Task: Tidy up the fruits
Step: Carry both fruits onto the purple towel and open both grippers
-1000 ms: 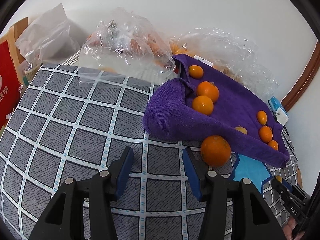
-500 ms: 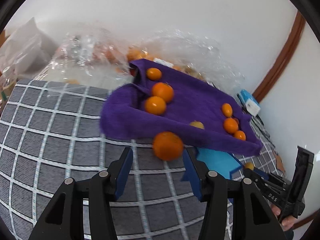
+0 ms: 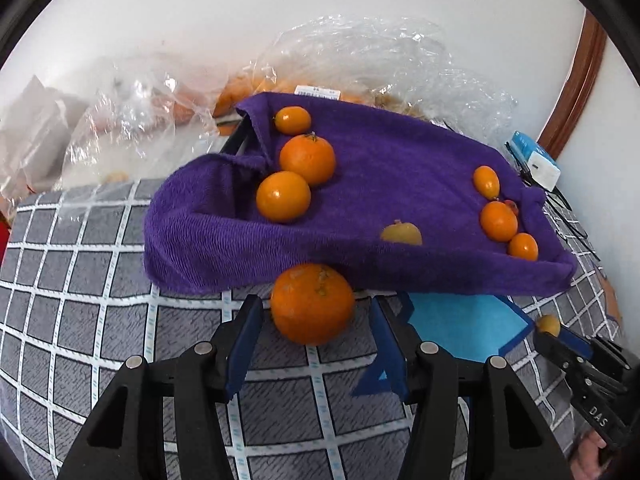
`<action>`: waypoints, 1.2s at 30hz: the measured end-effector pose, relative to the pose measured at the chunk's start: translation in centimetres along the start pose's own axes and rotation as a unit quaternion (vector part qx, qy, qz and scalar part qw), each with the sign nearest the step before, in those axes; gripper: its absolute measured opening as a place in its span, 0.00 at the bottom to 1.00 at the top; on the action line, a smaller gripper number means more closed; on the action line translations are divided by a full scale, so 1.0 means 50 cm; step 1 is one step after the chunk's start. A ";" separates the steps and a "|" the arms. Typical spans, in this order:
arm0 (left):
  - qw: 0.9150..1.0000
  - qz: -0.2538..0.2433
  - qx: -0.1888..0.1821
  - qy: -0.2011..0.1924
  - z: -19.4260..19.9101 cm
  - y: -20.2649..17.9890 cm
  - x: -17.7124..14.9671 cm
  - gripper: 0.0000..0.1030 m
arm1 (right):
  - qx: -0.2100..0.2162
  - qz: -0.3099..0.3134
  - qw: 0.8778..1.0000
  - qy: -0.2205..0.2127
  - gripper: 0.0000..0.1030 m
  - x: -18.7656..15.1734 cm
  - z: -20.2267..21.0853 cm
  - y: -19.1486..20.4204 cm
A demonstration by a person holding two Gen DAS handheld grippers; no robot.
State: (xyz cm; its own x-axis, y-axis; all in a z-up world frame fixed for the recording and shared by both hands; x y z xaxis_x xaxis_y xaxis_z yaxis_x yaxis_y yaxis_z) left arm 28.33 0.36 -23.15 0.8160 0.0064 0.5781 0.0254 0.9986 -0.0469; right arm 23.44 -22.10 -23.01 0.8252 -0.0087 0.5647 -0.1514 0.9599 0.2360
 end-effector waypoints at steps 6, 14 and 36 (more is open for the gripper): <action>1.000 -0.007 0.001 0.003 0.007 -0.002 -0.003 0.38 | 0.005 -0.002 1.000 -0.002 0.24 0.001 0.001 0.000; 0.999 0.018 -0.029 -0.005 0.073 0.005 -0.011 0.38 | 0.025 -0.016 0.999 -0.035 0.24 0.008 0.025 -0.002; 0.994 0.047 -0.056 -0.079 0.240 0.007 0.124 0.38 | -0.006 0.000 0.994 -0.113 0.24 0.211 0.160 -0.011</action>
Point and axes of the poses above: each gripper's, at about its wrist camera, not at the fingertips, and z roughly against the way its jaws point, y to its left, x to its top, the point moved 6 cm from there along -z, roughly the way its jaws point, and after that the axes turned 5 degrees about x, right-handed, at the moved point
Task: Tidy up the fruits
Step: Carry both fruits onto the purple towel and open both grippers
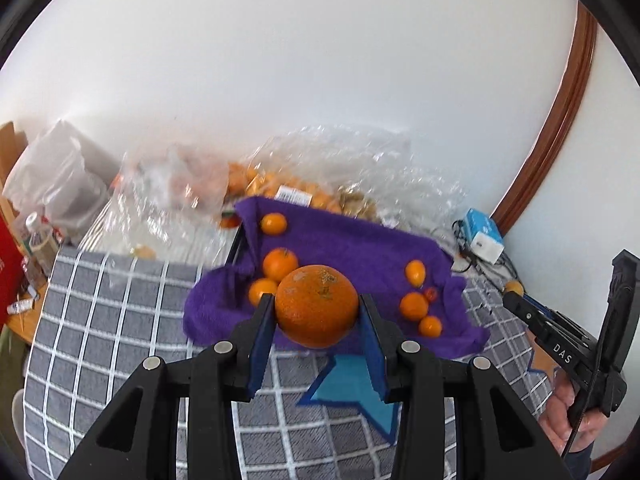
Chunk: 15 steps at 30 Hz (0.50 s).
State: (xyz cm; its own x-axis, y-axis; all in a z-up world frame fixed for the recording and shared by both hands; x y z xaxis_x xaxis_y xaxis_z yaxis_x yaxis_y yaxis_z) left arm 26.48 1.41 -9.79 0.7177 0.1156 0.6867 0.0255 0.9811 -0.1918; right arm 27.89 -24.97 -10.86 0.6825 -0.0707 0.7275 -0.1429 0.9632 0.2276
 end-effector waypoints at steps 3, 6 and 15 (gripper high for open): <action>1.000 0.002 -0.008 -0.011 0.000 -0.019 0.034 0.38 | -0.003 -0.004 1.000 -0.010 0.24 0.036 0.003 -0.011; 1.000 0.001 -0.010 -0.016 -0.007 -0.034 0.062 0.38 | 0.001 -0.003 1.000 -0.020 0.24 0.069 0.003 -0.014; 0.999 0.012 0.002 -0.034 -0.052 -0.045 0.144 0.38 | 0.019 -0.011 1.000 -0.007 0.24 0.125 -0.079 -0.022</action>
Point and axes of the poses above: each gripper's, at about its wrist camera, not at the fingertips, and z roughly against the way its jaws point, y to its left, x to its top, the point moved 6 cm from there along -z, roughly the way its jaws point, and after that the axes turned 5 degrees about x, right-handed, at the moved point
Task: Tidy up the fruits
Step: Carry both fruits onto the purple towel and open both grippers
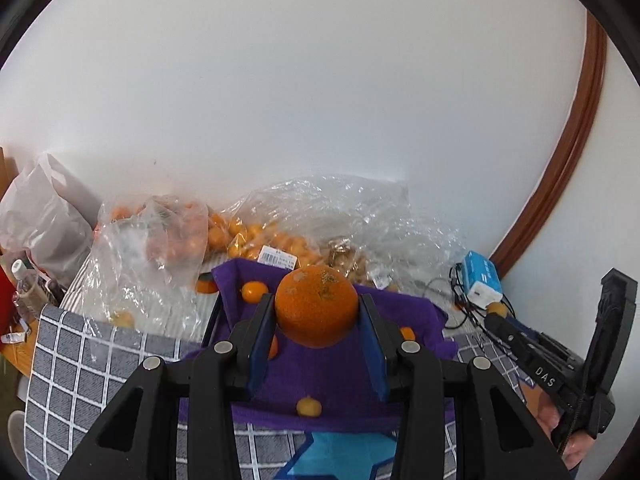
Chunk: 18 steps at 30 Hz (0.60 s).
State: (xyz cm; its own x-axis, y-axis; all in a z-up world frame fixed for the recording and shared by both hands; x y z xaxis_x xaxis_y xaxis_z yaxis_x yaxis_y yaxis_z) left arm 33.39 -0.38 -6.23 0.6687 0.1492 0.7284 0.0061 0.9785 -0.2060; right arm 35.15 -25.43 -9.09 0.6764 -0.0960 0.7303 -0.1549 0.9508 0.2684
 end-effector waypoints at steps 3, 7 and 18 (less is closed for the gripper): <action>1.000 0.013 0.005 -0.006 -0.018 0.011 0.020 0.38 | 0.011 -0.006 1.000 0.008 0.24 0.014 -0.040 0.001; 0.999 0.030 0.011 -0.005 -0.054 0.031 0.034 0.38 | 0.029 -0.008 0.999 0.036 0.24 0.012 -0.110 0.010; 0.998 0.035 0.028 0.042 -0.175 0.079 -0.012 0.38 | 0.037 0.026 0.987 0.151 0.24 -0.095 -0.279 0.010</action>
Point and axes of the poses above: each gripper's, at about its wrist camera, not at the fingertips, and z roughly against the way its jaws point, y to its left, x to its top, the point moved 6 cm from there along -z, roughly the way its jaws point, and after that the axes turned 5 degrees about x, right-handed, at the moved point
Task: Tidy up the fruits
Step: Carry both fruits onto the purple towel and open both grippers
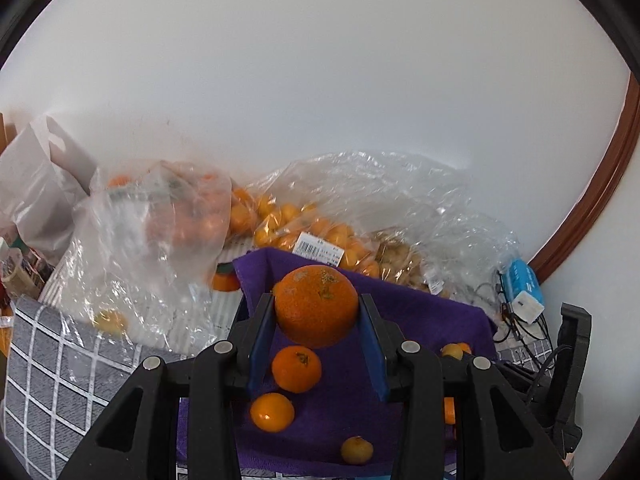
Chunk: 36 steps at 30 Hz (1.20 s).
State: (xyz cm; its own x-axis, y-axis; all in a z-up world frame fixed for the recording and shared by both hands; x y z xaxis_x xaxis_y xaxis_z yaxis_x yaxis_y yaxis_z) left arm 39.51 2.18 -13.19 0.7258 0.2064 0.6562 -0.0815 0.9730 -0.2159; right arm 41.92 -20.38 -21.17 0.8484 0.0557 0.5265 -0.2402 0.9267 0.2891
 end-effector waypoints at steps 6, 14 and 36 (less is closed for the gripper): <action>0.999 -0.012 -0.008 0.028 -0.037 -0.019 -0.022 0.38 | 0.013 -0.007 1.000 0.023 0.24 -0.013 -0.023 -0.006; 0.998 -0.034 -0.011 0.059 -0.072 -0.055 -0.061 0.38 | -0.005 0.000 1.000 0.018 0.31 -0.006 0.009 -0.021; 0.985 -0.091 0.026 0.141 -0.139 -0.100 -0.148 0.38 | -0.059 0.004 0.998 -0.020 0.36 0.011 0.065 -0.073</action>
State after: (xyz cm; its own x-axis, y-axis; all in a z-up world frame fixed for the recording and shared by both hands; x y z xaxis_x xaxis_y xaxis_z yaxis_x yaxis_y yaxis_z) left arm 39.29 -4.92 -22.00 0.8923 -0.0015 0.4514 0.0380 0.9967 -0.0717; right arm 41.71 -24.94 -19.36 0.8265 0.0497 0.5608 -0.1876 0.9635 0.1910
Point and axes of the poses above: each gripper's, at about its wrist camera, not at the fingertips, and z roughly against the way its jaws point, y to its left, x to its top, the point moved 6 cm from there along -z, roughly the way its jaws point, and after that the axes turned 5 degrees about x, right-handed, at the moved point
